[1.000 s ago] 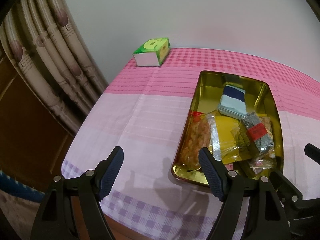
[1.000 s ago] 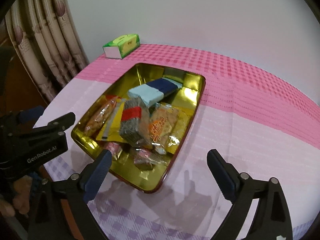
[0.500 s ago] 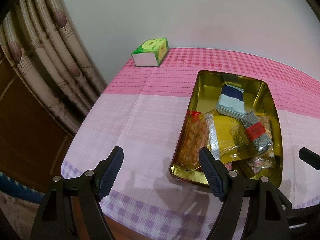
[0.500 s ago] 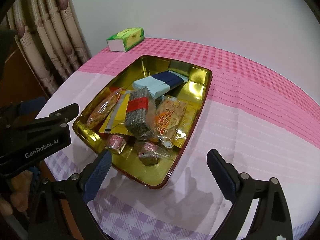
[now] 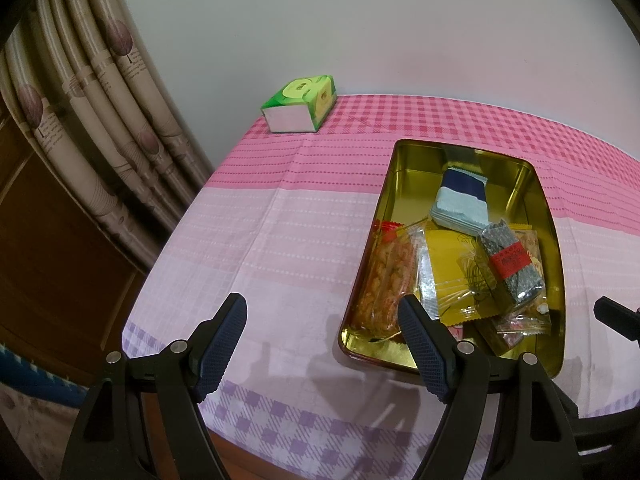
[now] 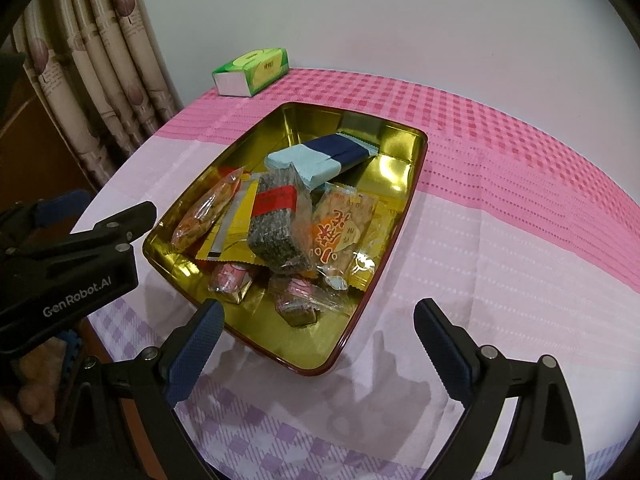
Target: Organize snacks
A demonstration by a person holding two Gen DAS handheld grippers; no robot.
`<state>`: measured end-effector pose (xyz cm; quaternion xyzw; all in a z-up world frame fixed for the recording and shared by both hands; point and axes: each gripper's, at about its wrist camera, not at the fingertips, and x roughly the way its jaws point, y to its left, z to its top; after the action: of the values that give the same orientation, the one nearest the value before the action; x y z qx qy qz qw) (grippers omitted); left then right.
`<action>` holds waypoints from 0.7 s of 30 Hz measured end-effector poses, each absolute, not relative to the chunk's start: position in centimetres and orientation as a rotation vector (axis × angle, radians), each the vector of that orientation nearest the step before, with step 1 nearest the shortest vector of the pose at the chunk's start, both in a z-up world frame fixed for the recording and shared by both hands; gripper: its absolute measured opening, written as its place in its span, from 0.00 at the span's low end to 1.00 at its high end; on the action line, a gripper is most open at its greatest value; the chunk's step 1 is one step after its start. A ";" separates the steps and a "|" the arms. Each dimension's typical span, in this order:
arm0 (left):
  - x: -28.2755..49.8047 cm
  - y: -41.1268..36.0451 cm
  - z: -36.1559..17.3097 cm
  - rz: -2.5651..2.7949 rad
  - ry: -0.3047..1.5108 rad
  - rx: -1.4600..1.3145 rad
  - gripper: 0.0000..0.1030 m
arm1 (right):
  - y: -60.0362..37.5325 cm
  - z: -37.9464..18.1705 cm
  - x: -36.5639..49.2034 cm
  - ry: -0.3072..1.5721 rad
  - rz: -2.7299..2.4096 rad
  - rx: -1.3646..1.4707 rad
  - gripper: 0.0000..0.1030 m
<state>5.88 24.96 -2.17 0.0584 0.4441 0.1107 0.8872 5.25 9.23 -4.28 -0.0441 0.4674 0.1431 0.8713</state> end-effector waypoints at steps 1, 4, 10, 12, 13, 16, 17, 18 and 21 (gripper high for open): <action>5.9 25.0 -2.2 0.230 0.925 0.122 0.76 | 9.2 -4.3 5.3 0.977 0.300 -0.093 0.92; 5.9 24.9 -2.2 0.228 0.926 0.122 0.76 | 9.3 -4.3 5.3 0.977 0.302 -0.095 0.92; 5.9 24.8 -2.3 0.226 0.929 0.126 0.76 | 9.2 -4.3 5.2 0.979 0.301 -0.095 0.92; 5.9 24.8 -2.3 0.225 0.930 0.125 0.76 | 9.2 -4.3 5.2 0.979 0.303 -0.096 0.92; 5.9 24.8 -2.3 0.225 0.930 0.126 0.76 | 9.2 -4.3 5.2 0.979 0.302 -0.098 0.92; 5.9 24.8 -2.5 0.226 0.934 0.130 0.76 | 9.2 -4.3 5.3 0.981 0.304 -0.096 0.92; 6.0 24.8 -2.5 0.226 0.934 0.132 0.76 | 9.2 -4.3 5.3 0.981 0.303 -0.097 0.92; 6.0 24.8 -2.6 0.226 0.934 0.133 0.76 | 9.2 -4.3 5.3 0.980 0.302 -0.099 0.92; 6.0 24.8 -2.6 0.226 0.935 0.133 0.76 | 9.1 -4.3 5.3 0.982 0.304 -0.097 0.92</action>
<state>6.00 24.79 -2.58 0.0637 0.4491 0.1085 0.8846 5.30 9.13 -4.31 -0.0464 0.4693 0.1453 0.8698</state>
